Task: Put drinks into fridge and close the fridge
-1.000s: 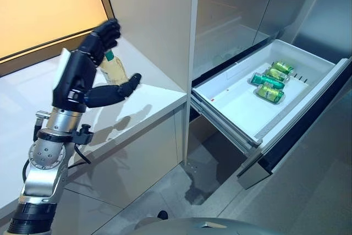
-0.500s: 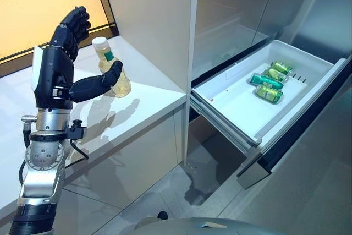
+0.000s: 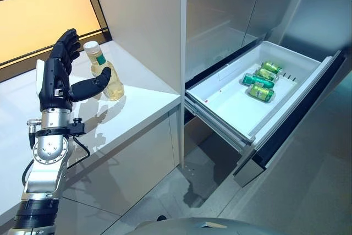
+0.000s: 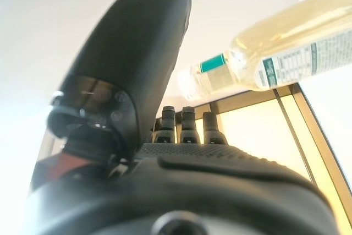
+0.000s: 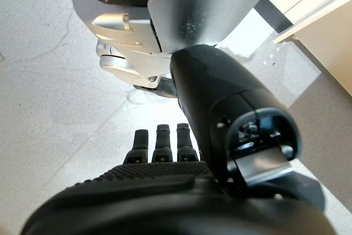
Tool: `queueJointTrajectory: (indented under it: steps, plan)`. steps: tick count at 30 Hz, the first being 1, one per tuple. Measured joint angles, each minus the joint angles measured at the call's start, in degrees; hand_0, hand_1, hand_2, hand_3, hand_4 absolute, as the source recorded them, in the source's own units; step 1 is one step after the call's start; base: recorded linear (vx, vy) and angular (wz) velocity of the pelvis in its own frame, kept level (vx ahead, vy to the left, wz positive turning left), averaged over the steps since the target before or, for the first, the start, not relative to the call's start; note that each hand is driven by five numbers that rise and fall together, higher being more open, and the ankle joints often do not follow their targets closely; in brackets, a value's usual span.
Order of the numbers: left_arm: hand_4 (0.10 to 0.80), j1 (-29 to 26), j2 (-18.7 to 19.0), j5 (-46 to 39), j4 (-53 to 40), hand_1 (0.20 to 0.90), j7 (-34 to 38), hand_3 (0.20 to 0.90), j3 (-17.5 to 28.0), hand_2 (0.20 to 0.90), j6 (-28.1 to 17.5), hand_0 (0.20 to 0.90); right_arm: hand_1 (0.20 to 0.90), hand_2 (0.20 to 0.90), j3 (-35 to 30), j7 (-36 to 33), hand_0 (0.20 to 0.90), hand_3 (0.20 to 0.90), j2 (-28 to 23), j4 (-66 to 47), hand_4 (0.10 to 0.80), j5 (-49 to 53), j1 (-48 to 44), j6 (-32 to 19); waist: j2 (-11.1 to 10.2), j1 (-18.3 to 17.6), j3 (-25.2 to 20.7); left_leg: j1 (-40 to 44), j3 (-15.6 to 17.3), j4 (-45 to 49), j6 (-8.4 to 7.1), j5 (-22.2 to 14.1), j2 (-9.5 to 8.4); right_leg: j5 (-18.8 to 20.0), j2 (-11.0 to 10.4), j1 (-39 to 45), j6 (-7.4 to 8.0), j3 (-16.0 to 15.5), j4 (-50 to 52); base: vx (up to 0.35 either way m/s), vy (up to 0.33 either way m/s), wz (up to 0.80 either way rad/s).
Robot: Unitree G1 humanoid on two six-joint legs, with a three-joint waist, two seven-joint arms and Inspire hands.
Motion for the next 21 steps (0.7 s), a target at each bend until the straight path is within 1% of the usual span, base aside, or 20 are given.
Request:
queueJointTrajectory:
  steps: [6, 10, 17, 21]
  plan:
    - [0.800, 0.0, -0.7, 0.1, 0.0, 0.900, 1.7, 0.900, 0.0, 0.900, 0.2, 0.900, 0.900, 0.900, 0.0, 0.2, 0.900, 0.900, 0.0, 0.0, 0.800, -0.1, 0.0, 0.0, 0.0, 0.0, -0.1, 0.1, 0.1, 0.0, 0.00, 0.0, 0.04, 0.0, 0.0, 0.0, -0.03, 0.1, 0.0, 0.000, 0.000, 0.00]
    - [0.800, -0.1, -0.7, 0.1, 0.0, 0.900, 1.8, 0.900, 0.0, 0.900, 3.0, 0.900, 0.900, 0.900, 0.0, 0.3, 0.900, 0.900, 0.0, 0.0, 0.800, -0.6, 0.0, 0.0, 0.0, -0.1, -0.2, 0.1, 0.1, 0.0, 0.00, 0.0, 0.07, 0.0, 0.0, 0.0, -0.05, 0.1, 0.0, 0.000, 0.000, 0.00]
    - [0.800, -0.3, -0.7, -0.1, 0.0, 0.900, 0.3, 0.900, -0.1, 0.900, 9.7, 0.900, 0.900, 0.900, 0.1, 0.3, 0.900, 0.900, 0.0, 0.0, 0.800, -0.6, -0.1, 0.5, 0.0, -0.2, -0.2, 0.1, 0.2, 0.0, 0.00, 0.0, 0.07, 0.0, 0.0, 0.0, -0.06, 0.2, 0.0, 0.000, 0.000, 0.00]
    - [0.800, -0.5, -0.7, -0.5, 0.1, 0.900, -0.2, 0.900, -0.9, 0.900, 12.4, 0.900, 0.900, 0.900, 0.1, 0.3, 0.900, 0.900, 0.0, 0.0, 0.800, -0.6, -0.2, 0.8, 0.0, -0.3, -0.2, 0.1, 0.2, 0.0, 0.00, 0.0, 0.07, 0.0, 0.0, 0.0, -0.06, 0.2, 0.0, 0.000, 0.000, 0.00]
